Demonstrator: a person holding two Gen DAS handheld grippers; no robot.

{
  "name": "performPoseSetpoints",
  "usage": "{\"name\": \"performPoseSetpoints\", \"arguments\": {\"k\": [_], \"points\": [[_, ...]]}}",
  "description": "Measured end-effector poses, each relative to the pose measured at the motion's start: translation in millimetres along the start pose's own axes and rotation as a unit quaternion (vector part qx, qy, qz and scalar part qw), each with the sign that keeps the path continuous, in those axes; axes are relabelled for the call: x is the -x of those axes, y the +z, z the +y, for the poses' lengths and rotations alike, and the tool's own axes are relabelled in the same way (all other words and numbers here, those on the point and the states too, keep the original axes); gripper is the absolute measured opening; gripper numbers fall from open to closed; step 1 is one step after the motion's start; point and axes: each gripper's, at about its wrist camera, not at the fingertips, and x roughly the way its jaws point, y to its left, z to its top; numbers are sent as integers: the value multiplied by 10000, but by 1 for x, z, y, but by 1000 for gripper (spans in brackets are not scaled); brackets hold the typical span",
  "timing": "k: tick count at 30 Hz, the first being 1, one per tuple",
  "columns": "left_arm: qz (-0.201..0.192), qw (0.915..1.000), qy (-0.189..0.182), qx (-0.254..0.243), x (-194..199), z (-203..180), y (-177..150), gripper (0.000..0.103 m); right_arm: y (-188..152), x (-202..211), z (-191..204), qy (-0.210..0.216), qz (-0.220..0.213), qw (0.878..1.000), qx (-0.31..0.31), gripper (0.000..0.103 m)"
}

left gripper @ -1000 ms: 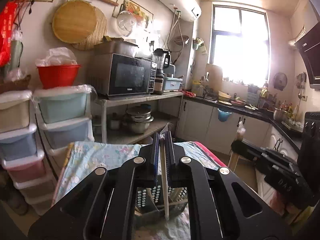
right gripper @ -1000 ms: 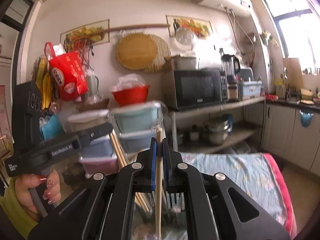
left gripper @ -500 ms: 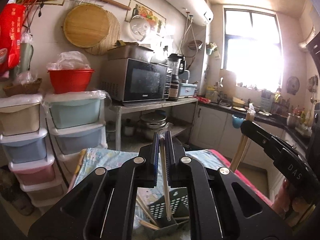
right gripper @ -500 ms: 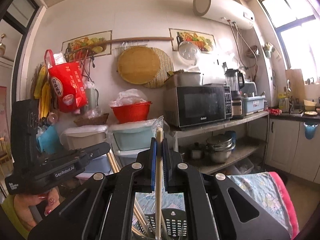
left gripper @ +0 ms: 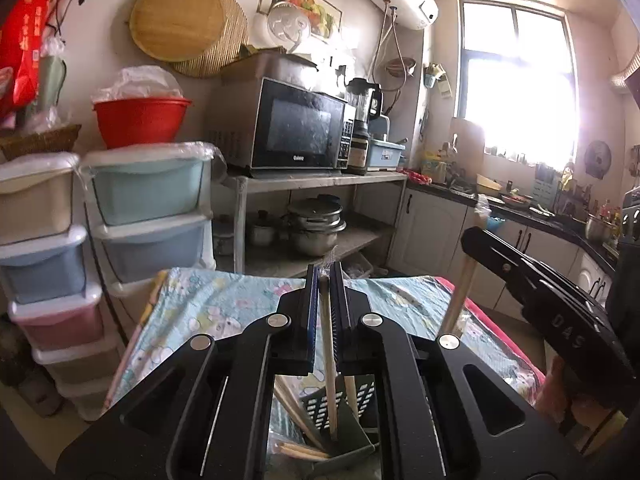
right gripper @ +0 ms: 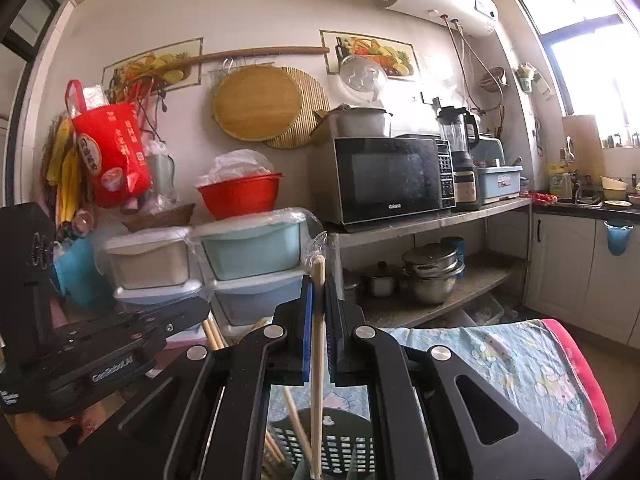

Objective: Organize utensils
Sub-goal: 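Lift the chopstick upright above the caddy with the right gripper, then lower the chopstick into the caddy and open the right gripper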

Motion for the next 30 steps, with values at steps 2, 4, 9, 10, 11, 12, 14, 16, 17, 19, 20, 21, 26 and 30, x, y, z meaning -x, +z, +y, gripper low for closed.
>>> {"name": "performPoseSetpoints", "arguments": {"k": [2, 4, 9, 10, 11, 12, 14, 16, 17, 19, 20, 21, 26, 30], "points": [[31, 10000, -15, 2, -4, -1, -5, 3, -6, -5, -1, -67, 42, 10000, 12, 6], [99, 9999, -47, 9, -11, -1, -10, 4, -12, -11, -3, -109, 80, 9999, 9, 6], [213, 9997, -142, -61, -21, -3, -22, 4, -24, -24, -9, -147, 249, 9996, -19, 6], [245, 9996, -153, -63, -23, -4, -24, 4, -27, -27, -11, -167, 289, 9994, -31, 6], [276, 9995, -153, -60, -25, -4, -26, 4, -29, -28, -12, -192, 325, 9993, -46, 6], [318, 9993, -171, -56, -27, -3, -29, 4, -31, -29, -13, -200, 343, 9992, -64, 6], [354, 9992, -170, -63, -28, -3, -32, 4, -33, -30, -15, -220, 375, 9990, -113, 7], [398, 9990, -190, -49, -27, -2, -35, 4, -35, -29, -18, -248, 428, 9986, -170, 8], [417, 9989, -196, -43, -27, -1, -36, 4, -36, -28, -20, -253, 462, 9984, -191, 16], [444, 9988, -189, -30, -25, 0, -39, 4, -38, -25, -24, -277, 507, 9980, -251, 30], [450, 9988, -181, -27, -23, 1, -39, 4, -38, -23, -25, -275, 507, 9980, -268, 30], [459, 9988, -172, -22, -22, 1, -39, 5, -38, -21, -26, -283, 507, 9979, -274, 30], [536, 9985, -124, 27, -16, 2, -40, 24, -39, -8, -30, -365, 553, 9973, -303, 30], [543, 9985, -96, 31, -7, 1, -42, 34, -38, 6, -31, -385, 580, 9971, -305, 30]]}}
